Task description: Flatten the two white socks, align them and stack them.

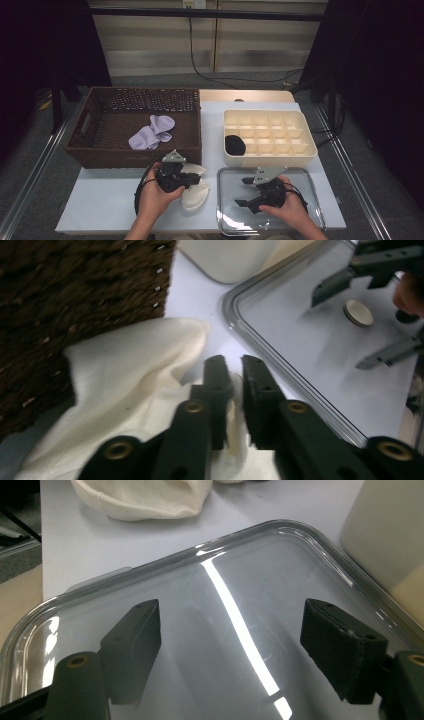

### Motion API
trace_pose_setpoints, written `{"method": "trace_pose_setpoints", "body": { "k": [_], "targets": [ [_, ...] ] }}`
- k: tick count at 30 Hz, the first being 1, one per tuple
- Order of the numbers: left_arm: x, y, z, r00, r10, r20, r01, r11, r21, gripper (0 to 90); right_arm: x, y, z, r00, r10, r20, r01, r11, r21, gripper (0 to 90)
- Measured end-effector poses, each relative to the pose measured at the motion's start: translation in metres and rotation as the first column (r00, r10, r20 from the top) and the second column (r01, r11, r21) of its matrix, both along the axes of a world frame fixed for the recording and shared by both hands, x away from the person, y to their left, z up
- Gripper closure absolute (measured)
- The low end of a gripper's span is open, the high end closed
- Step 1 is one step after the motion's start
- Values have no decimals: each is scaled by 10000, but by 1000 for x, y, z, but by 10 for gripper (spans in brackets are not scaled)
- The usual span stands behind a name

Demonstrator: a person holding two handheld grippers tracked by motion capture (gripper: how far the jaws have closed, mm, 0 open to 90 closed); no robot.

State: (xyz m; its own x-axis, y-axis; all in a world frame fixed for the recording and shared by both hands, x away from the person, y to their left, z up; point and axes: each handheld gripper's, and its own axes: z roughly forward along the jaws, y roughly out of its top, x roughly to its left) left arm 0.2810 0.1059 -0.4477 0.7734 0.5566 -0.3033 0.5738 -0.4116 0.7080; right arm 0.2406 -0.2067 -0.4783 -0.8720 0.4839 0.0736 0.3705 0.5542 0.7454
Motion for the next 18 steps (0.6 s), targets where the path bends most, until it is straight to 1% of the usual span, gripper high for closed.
{"method": "trace_pose_setpoints", "body": {
  "k": [1,2,4,6,7,8,9,10,11,12,13,14,15,16,17,18],
  "targets": [
    [-1,1,2,9998,-135,162,135,9999,-45,714,1,-1,0,10000,25,15,-25,10000,-51,240],
    [-4,4,5,9988,-389,304,386,9992,100,691,1,-2,0,10000,-56,-47,56,10000,-55,237],
    [-8,7,4,9978,-644,168,641,9978,169,649,1,-2,0,10000,-42,-42,42,10000,83,236],
    [-10,9,3,9976,-679,121,678,9976,129,650,1,-2,0,10000,-11,38,11,10000,68,236],
    [-14,12,1,9974,-723,-53,724,9965,411,650,0,-2,0,10000,-52,13,52,10000,80,237],
    [-16,14,0,9976,-694,-18,694,9959,572,647,0,-2,-1,10000,-56,18,56,10000,77,236],
    [-16,14,0,9976,-694,-18,694,9959,572,653,0,-2,-1,10000,-56,18,56,10000,77,236],
    [-21,17,-2,9954,-873,-403,904,9925,821,652,0,-2,-1,10000,-39,-17,39,10000,81,235],
    [-21,17,-2,9954,-873,-403,904,9925,821,646,0,-2,-1,10000,-39,-17,39,10000,81,235],
    [-24,16,-7,9921,-1122,-565,1177,9874,1056,636,-1,-2,-1,10000,-16,-6,16,10000,69,234],
    [-25,14,-10,9908,-1188,-642,1262,9837,1279,631,-1,-2,-1,10000,-11,17,11,10000,52,234],
    [-26,12,-15,9899,-1276,-625,1343,9840,1175,630,-1,-2,-1,10000,-12,17,12,10000,70,234],
    [-26,9,-18,9861,-1441,-824,1523,9829,1037,631,0,-2,-1,10000,-8,21,8,9999,121,235],
    [-27,5,-20,9826,-1561,-1010,1679,9783,1214,641,0,-3,-1,10000,-8,-1,8,9999,150,235],
    [-27,3,-20,9844,-1550,-831,1655,9762,1403,670,0,-3,0,10000,-34,15,34,9999,147,234],
    [-28,1,-20,9861,-1462,-794,1566,9766,1473,701,0,-4,0,10000,-39,51,39,9999,118,234]
  ]
}}
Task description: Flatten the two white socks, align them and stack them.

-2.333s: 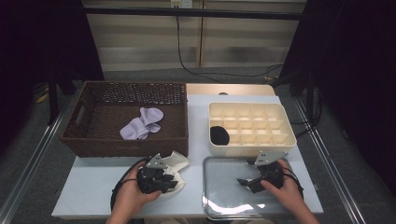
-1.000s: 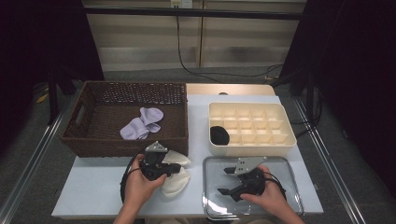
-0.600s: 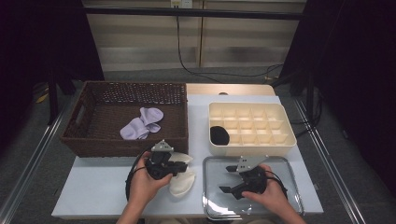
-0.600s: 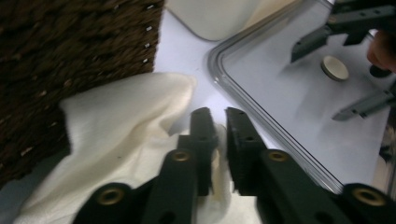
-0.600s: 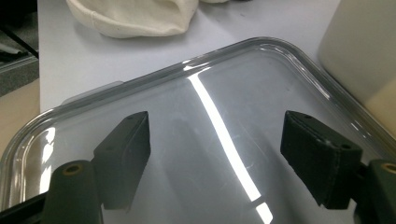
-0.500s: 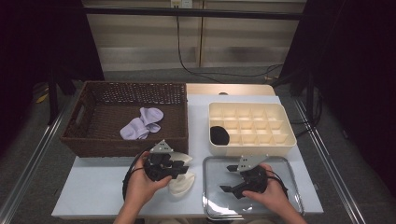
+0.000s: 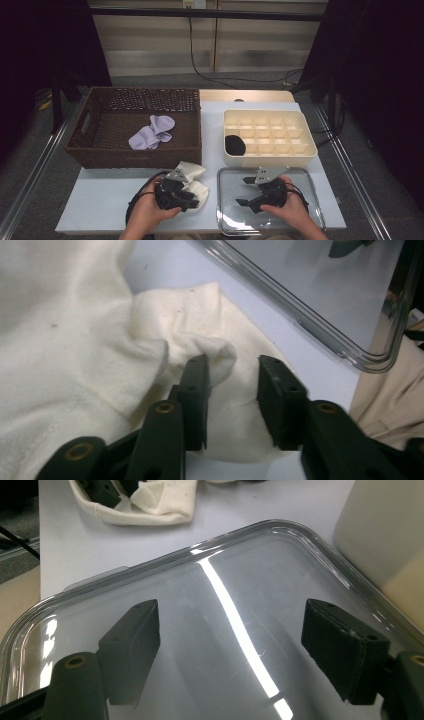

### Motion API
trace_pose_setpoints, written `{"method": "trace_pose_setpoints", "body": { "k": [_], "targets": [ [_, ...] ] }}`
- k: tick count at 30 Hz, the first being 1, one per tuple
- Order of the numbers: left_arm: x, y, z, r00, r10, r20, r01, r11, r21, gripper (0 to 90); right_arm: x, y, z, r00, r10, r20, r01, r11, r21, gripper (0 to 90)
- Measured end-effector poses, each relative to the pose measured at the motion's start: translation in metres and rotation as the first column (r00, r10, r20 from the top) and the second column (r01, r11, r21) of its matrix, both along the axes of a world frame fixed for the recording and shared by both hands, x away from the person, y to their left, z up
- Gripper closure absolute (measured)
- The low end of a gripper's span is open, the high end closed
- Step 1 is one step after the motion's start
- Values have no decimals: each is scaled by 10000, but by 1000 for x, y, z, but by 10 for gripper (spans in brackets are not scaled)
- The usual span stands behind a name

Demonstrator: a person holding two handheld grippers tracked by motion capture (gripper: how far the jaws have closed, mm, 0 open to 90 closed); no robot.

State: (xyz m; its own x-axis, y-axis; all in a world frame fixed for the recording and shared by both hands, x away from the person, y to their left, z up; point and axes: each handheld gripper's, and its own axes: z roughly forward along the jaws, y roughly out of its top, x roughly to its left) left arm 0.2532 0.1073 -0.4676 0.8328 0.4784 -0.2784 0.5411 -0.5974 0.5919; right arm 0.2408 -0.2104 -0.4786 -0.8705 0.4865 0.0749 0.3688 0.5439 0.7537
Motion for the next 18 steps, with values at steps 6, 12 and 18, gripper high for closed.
{"method": "trace_pose_setpoints", "body": {
  "k": [6,12,18],
  "targets": [
    [3,-2,0,9985,511,-179,-508,9986,154,893,1,-1,0,10000,-52,-55,53,9999,114,235],
    [7,-11,4,9954,917,274,-898,9938,-650,899,3,5,0,10000,39,-62,-38,10000,77,235],
    [9,-12,4,9949,955,324,-920,9913,-946,825,3,6,-2,9998,63,-196,-61,9999,90,235]
  ]
}}
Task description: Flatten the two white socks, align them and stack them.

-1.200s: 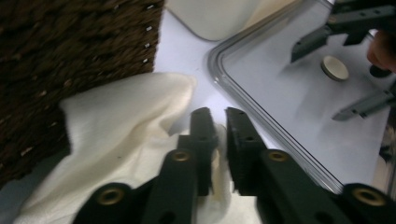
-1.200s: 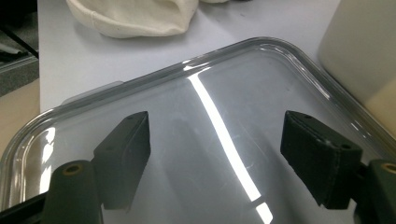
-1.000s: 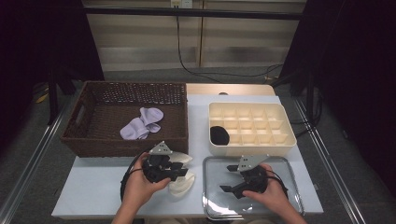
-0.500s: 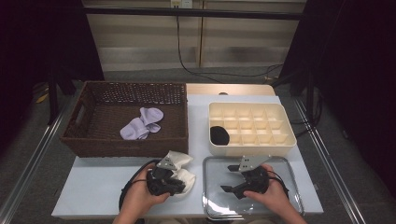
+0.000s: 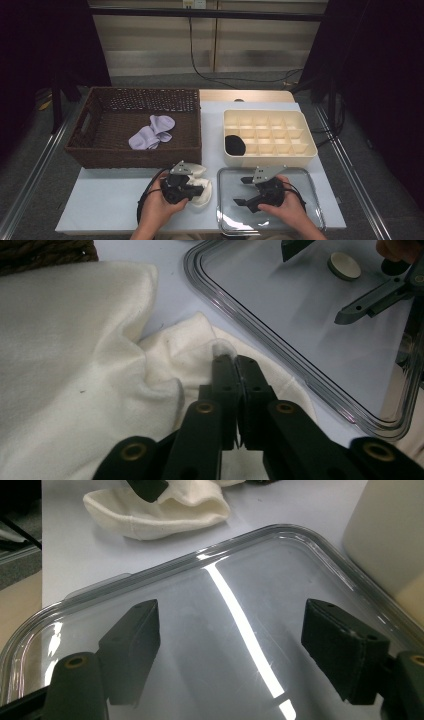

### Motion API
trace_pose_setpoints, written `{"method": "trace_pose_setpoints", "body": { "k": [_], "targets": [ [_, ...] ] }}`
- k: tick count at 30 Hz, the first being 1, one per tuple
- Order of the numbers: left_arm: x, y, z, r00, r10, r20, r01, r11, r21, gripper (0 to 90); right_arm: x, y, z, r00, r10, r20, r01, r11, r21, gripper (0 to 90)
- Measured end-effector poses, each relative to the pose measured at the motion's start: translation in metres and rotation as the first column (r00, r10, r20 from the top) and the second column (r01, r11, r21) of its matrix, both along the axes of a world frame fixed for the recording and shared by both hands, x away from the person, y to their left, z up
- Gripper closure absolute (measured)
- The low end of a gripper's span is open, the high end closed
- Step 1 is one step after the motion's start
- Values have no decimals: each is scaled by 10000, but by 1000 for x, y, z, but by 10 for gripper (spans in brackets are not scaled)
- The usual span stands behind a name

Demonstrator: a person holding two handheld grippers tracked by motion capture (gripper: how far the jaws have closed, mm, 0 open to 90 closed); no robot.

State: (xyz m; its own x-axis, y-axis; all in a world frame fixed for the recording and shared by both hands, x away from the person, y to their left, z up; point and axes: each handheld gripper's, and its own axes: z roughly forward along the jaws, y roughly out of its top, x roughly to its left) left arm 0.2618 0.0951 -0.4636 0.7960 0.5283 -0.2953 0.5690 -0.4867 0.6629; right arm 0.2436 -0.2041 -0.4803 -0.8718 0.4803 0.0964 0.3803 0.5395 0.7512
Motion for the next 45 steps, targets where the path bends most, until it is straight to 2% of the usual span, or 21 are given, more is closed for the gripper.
{"method": "trace_pose_setpoints", "body": {
  "k": [2,4,5,8,13,15,16,17,19,22,24,26,29,33,35,36,37,38,39,43,45],
  "targets": [
    [2,4,2,9997,8,253,0,9995,-323,728,0,1,0,10000,24,-12,-24,10000,14,235],
    [2,6,4,9995,47,298,-38,9996,-292,711,0,2,0,10000,42,-43,-41,10000,58,235],
    [4,10,8,9984,115,549,-98,9995,-305,702,0,4,1,10000,59,-16,-59,10000,5,235],
    [6,17,9,9970,282,721,-271,9995,-172,668,0,6,2,9999,127,6,-127,9999,12,236],
    [8,19,1,9985,94,545,-102,9999,140,657,0,13,4,9996,275,16,-276,9995,158,246],
    [7,16,-3,9991,55,419,-66,9997,254,697,0,18,4,9993,368,18,-369,9992,182,260],
    [6,14,-4,9992,0,390,-16,9991,429,697,1,21,4,9992,392,23,-392,9990,196,267],
    [5,10,-6,9994,-35,350,10,9974,724,752,0,27,5,9985,548,-13,-547,9981,290,294],
    [6,10,-7,9993,-1,376,-27,9971,757,797,1,30,5,9979,640,-24,-639,9975,297,309],
    [6,6,-3,9991,326,274,-352,9943,1004,849,0,40,5,9956,930,-113,-923,9943,537,380],
    [5,5,-3,9989,409,243,-431,9941,999,857,1,46,5,9929,1166,-225,-1150,9914,629,398],
    [6,5,-4,9973,728,18,-727,9938,847,859,2,54,5,9900,1409,-99,-1400,9882,613,403],
    [6,6,-3,9968,799,-72,-791,9938,787,861,3,61,6,9880,1542,-15,-1537,9857,688,416],
    [6,6,-2,9958,902,-128,-891,9935,707,861,7,77,4,9785,2063,-2,-2061,9773,486,530],
    [6,6,-1,9964,824,-201,-810,9946,651,862,8,80,4,9770,2133,74,-2134,9764,344,552],
    [6,6,-1,9964,824,-221,-810,9949,598,861,8,84,3,9739,2267,132,-2267,9739,34,681],
    [6,6,-1,9964,824,-221,-810,9949,598,861,9,85,3,9701,2424,125,-2423,9702,-57,741],
    [5,6,-1,9956,906,-224,-893,9945,546,861,9,85,3,9701,2424,125,-2423,9702,-57,741],
    [6,9,0,9953,927,-269,-911,9943,550,861,11,85,3,9664,2566,154,-2563,9664,-172,863],
    [7,16,4,9936,1106,-221,-1096,9931,419,862,12,79,5,9677,2514,203,-2507,9675,-323,881],
    [7,17,5,9925,1205,-184,-1198,9921,361,862,13,72,9,9710,2383,184,-2381,9711,-153,881]
  ]
}}
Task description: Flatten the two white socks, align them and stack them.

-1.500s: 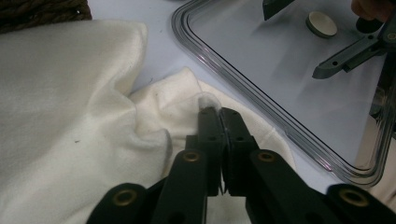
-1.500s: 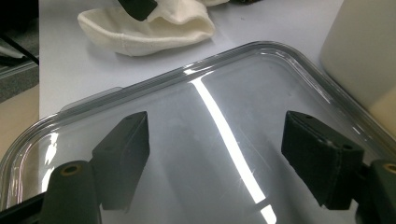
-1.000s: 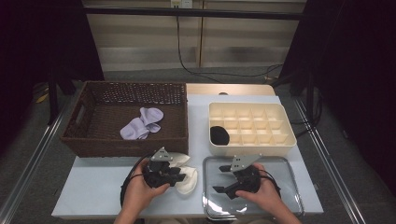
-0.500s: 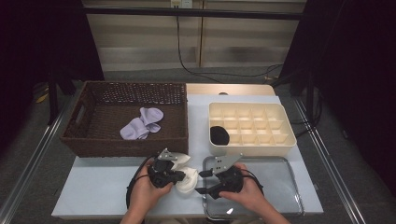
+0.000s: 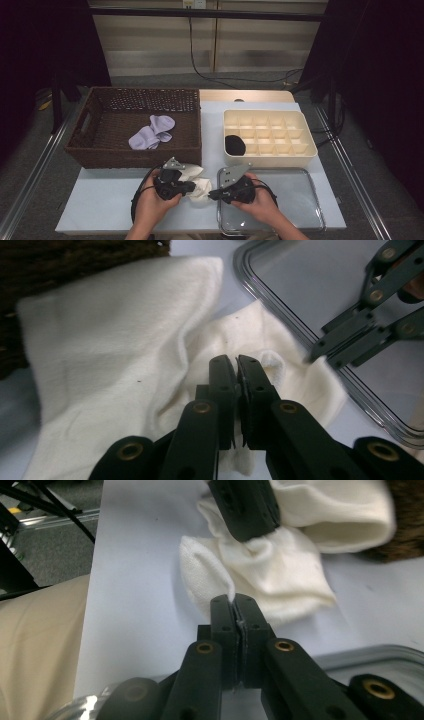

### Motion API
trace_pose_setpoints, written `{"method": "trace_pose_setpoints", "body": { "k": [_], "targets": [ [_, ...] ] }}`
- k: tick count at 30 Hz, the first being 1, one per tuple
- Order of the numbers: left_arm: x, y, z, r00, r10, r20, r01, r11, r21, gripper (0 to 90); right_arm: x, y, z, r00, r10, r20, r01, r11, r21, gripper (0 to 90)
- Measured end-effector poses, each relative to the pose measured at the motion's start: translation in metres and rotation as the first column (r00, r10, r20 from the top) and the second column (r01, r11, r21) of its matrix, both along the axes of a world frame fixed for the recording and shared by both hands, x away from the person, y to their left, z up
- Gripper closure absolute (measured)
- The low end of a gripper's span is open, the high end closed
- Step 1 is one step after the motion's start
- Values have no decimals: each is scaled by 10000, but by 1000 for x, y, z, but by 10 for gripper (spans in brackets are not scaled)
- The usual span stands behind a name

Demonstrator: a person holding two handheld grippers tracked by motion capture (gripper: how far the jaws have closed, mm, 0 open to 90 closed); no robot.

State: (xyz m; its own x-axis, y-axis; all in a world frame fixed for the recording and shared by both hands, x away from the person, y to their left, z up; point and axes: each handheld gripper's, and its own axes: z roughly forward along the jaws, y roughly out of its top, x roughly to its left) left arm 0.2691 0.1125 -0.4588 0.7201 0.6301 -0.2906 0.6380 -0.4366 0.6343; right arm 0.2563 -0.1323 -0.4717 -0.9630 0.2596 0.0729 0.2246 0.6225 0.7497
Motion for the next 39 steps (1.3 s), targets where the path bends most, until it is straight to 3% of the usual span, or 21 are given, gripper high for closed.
{"method": "trace_pose_setpoints", "body": {
  "k": [5,6,8,13,16,20,26,29,33,34,36,39],
  "targets": [
    [3,11,4,9995,281,-126,-285,9991,-320,864,5,-22,10,9994,-321,99,316,9982,508,878],
    [4,13,4,9991,376,-209,-386,9981,-478,864,9,-33,11,9986,-522,-127,529,9966,634,874],
    [5,13,3,9988,418,-251,-431,9977,-521,864,13,-42,8,9957,-891,-239,906,9936,670,843],
    [5,10,-1,9985,387,-390,-404,9982,-447,863,15,-56,3,9887,-1498,41,1495,9879,423,779],
    [4,7,-2,9983,297,-500,-323,9982,-515,863,13,-62,5,9860,-1663,-72,1665,9839,656,751],
    [3,3,-2,9984,146,-541,-173,9986,-501,863,8,-60,12,9856,-1687,-132,1692,9823,797,700],
    [1,-1,0,9991,133,-410,-155,9985,-527,863,-1,-48,22,9780,-1966,-693,2048,9682,1438,557],
    [2,-1,2,9994,117,-312,-139,9974,-703,863,-1,-40,18,9694,-2333,-762,2408,9642,1112,514],
    [2,0,4,9997,145,-195,-161,9964,-828,862,2,-36,6,9645,-2458,-969,2535,9642,775,514],
    [3,2,5,9996,241,-157,-255,9950,-961,862,3,-35,2,9625,-2458,-1152,2535,9656,580,585],
    [3,3,6,9994,312,-133,-324,9942,-1028,862,3,-36,0,9618,-2388,-1341,2470,9678,480,606],
    [5,8,8,9988,482,-45,-483,9919,-1178,862,4,-39,-1,9585,-2359,-1604,2439,9693,321,717]
  ]
}}
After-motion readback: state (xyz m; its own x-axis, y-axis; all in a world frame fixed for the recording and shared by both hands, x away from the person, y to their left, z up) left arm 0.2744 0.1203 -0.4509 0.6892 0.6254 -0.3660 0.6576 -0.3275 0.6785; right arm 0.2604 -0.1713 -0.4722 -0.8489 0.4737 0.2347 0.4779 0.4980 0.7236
